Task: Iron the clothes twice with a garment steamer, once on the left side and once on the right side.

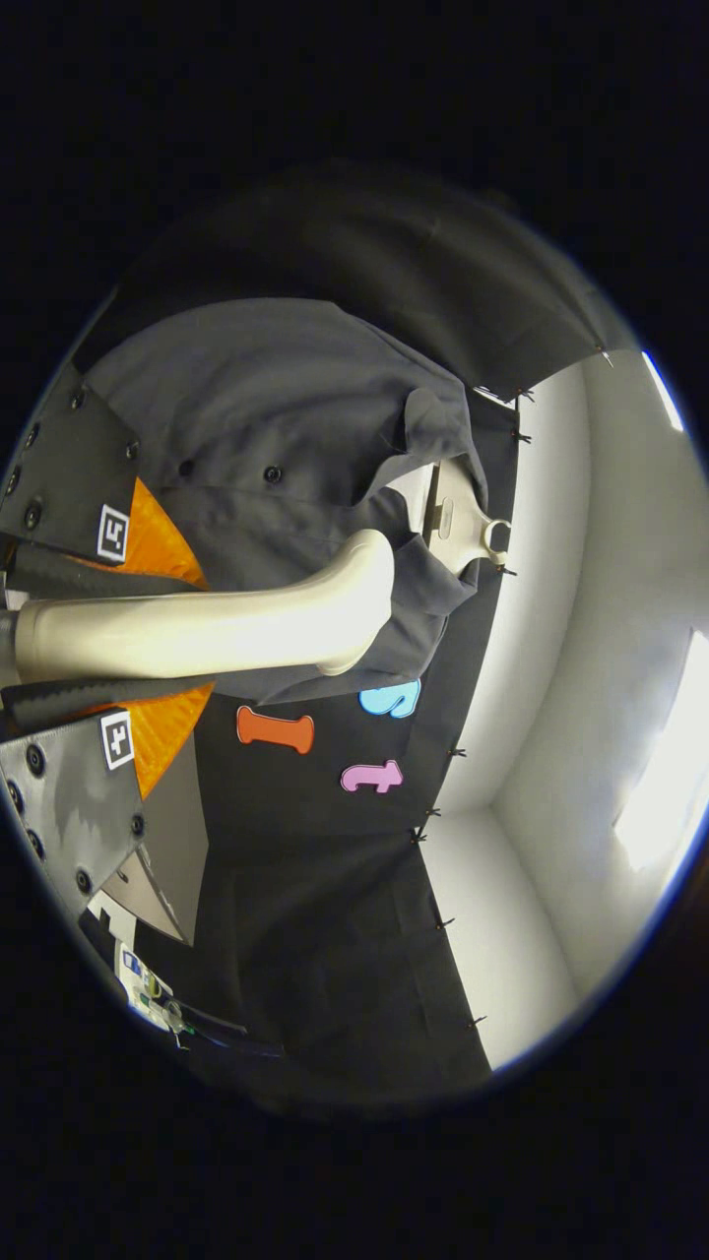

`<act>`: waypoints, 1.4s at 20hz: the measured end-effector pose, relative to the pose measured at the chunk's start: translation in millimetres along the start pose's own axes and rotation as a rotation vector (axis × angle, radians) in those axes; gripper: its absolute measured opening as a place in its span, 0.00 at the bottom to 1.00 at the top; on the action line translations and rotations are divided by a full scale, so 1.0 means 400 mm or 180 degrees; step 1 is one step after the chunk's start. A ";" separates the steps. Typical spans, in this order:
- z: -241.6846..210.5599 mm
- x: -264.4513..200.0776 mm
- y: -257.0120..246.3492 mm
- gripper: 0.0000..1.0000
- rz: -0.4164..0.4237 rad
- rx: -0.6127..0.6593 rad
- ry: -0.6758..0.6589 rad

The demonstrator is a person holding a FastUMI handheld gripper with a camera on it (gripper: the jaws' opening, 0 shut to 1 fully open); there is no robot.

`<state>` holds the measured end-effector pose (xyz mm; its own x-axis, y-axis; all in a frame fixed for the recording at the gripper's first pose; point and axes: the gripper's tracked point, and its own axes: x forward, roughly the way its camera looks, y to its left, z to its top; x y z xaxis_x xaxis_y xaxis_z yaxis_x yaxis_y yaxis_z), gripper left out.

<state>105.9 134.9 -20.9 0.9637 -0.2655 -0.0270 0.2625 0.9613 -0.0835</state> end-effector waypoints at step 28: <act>-0.234 -0.080 0.044 0.41 0.0290 0.0051 0.0367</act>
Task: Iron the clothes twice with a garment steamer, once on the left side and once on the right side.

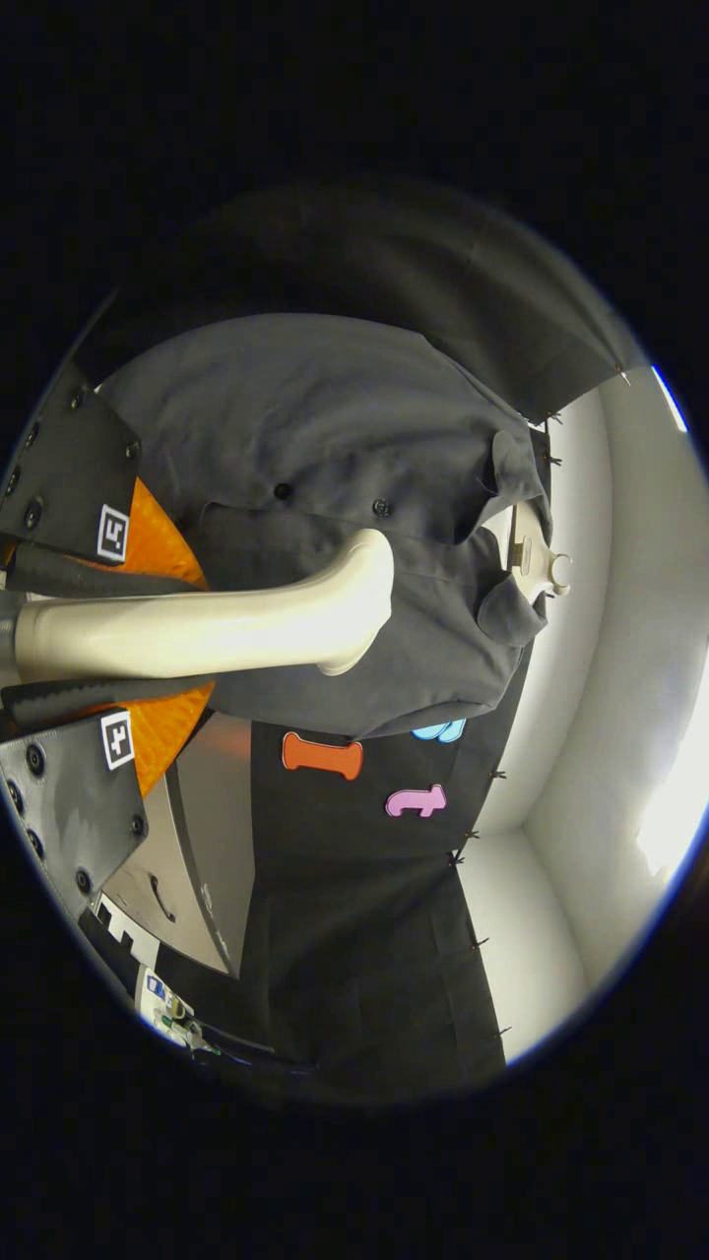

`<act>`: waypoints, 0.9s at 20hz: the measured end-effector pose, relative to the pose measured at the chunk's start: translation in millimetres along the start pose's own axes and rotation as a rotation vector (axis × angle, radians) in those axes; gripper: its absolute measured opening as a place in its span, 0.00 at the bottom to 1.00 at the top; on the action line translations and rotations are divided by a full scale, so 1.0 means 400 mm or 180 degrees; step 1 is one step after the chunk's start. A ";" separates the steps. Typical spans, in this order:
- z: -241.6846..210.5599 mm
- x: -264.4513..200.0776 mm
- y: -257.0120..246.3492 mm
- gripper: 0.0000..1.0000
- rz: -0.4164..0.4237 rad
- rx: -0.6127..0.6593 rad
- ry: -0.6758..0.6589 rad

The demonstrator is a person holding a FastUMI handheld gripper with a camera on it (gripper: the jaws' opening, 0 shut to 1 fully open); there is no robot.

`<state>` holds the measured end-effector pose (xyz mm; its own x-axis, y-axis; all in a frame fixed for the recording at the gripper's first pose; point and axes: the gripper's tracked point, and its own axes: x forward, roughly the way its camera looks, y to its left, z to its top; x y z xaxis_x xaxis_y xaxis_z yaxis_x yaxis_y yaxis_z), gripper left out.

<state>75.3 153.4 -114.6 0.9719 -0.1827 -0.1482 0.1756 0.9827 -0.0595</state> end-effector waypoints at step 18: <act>-0.286 -0.126 0.031 0.41 0.0215 -0.0079 0.0731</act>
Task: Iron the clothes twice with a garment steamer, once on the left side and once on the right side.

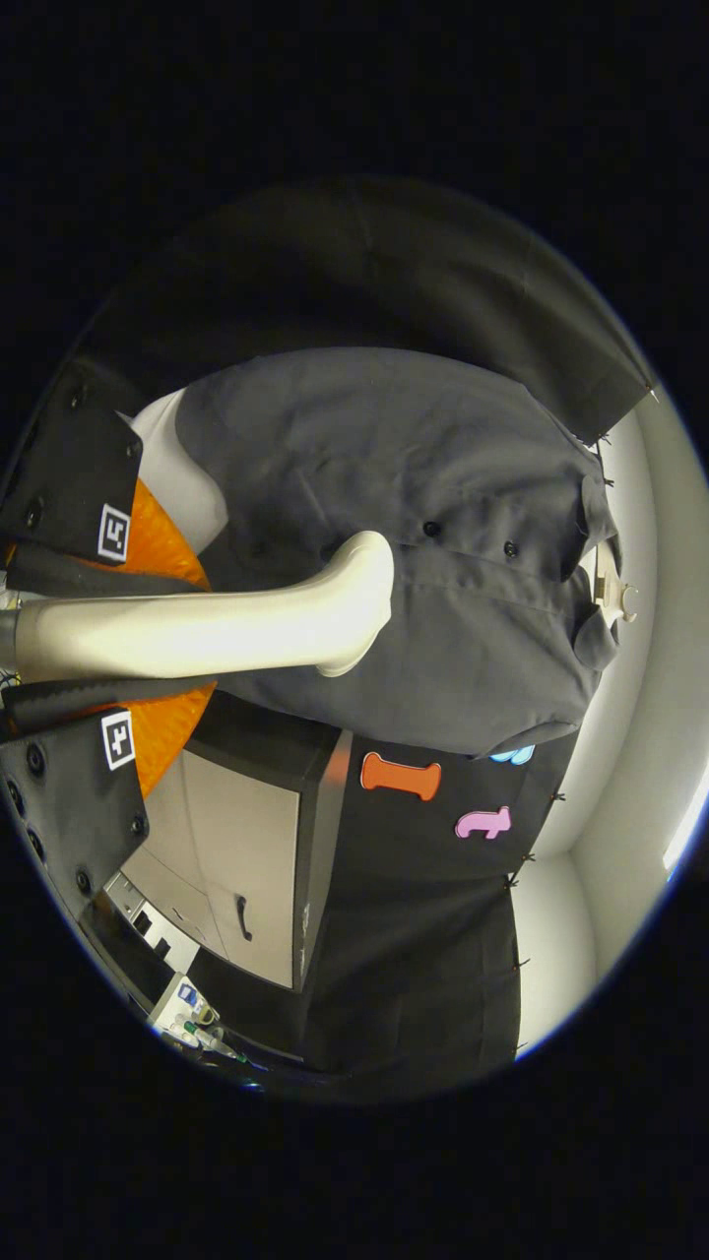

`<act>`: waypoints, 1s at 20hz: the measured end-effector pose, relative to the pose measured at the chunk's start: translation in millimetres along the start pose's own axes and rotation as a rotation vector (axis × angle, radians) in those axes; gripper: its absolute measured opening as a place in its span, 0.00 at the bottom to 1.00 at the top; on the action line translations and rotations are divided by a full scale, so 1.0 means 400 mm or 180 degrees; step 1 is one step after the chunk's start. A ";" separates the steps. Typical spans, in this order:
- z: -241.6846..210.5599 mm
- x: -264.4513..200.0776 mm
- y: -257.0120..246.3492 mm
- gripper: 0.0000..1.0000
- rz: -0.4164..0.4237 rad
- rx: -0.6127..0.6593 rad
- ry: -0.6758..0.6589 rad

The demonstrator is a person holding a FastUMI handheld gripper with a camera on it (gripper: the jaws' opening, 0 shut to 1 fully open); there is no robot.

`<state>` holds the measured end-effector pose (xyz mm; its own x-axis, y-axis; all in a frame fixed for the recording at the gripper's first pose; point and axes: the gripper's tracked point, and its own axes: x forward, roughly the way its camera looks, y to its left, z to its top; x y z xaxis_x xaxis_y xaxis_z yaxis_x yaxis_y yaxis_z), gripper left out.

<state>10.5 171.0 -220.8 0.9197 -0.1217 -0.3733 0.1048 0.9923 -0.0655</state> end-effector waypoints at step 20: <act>0.197 -0.112 0.074 0.41 -0.0069 -0.0251 -0.0371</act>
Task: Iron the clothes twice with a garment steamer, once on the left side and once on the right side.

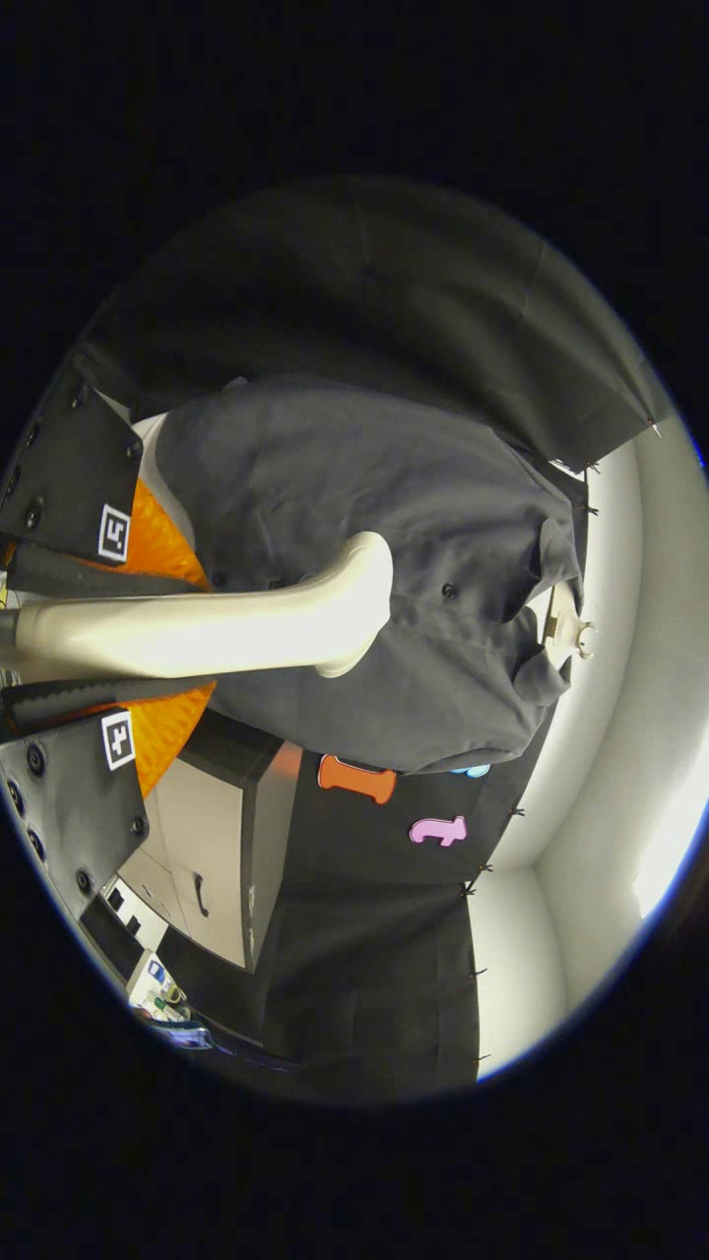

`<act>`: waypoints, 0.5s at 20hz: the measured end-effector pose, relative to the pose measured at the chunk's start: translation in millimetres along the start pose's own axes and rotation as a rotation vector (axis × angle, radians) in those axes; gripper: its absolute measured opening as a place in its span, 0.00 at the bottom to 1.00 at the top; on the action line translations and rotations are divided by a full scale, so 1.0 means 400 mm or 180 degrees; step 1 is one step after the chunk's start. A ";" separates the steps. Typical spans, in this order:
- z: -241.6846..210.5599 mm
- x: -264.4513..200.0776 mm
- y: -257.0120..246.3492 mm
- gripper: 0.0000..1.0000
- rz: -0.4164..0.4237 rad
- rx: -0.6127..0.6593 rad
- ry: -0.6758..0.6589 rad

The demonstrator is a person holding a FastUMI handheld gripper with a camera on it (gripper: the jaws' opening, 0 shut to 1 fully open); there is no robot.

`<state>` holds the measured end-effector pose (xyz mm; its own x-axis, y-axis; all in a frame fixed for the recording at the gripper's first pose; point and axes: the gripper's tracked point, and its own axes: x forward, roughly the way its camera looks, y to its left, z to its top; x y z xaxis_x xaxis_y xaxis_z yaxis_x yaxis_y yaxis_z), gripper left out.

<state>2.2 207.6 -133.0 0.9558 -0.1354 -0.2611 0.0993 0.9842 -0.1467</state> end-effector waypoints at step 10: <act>0.313 -0.023 0.067 0.41 0.0203 0.0293 -0.0702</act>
<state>30.9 249.3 -15.1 0.9972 -0.0544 -0.0509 0.0521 0.9976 -0.0463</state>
